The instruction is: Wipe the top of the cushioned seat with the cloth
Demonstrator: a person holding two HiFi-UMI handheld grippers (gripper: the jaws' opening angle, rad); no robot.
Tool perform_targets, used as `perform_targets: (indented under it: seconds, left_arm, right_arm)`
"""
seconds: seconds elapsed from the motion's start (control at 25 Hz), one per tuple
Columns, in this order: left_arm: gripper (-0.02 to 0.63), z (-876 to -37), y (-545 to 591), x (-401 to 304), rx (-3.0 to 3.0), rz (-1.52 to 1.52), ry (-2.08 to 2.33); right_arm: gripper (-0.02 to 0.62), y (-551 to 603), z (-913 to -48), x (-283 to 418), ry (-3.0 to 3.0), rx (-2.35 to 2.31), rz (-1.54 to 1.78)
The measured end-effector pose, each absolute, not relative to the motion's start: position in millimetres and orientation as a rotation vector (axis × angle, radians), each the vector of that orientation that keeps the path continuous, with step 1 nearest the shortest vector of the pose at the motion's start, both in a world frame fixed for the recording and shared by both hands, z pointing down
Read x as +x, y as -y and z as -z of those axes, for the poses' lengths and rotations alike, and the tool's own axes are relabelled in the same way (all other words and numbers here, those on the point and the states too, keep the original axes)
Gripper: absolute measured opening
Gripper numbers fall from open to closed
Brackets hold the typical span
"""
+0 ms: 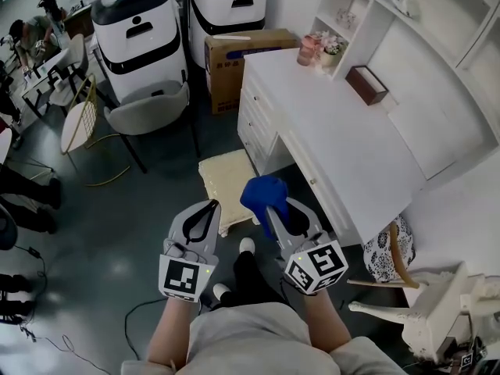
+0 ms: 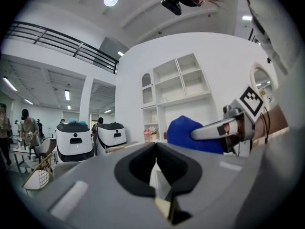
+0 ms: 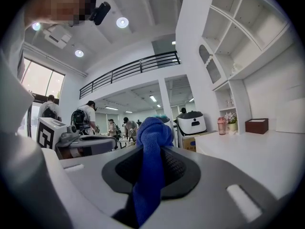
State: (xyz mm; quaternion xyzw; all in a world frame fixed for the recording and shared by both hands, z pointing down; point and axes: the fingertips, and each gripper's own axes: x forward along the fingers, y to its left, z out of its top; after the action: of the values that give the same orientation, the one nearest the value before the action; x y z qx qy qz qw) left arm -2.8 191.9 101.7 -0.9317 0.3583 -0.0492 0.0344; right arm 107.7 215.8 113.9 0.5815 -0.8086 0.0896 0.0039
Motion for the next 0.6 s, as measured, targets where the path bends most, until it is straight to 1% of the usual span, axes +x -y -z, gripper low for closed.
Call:
perform_targets:
  seconds: [0.6]
  left_arm:
    - [0.000, -90.5, -195.8, -14.0, -2.868, 0.106, -1.115]
  right_arm:
    - [0.084, -219.0, -102.4, 91.6, 2.552, 1.779, -0.235]
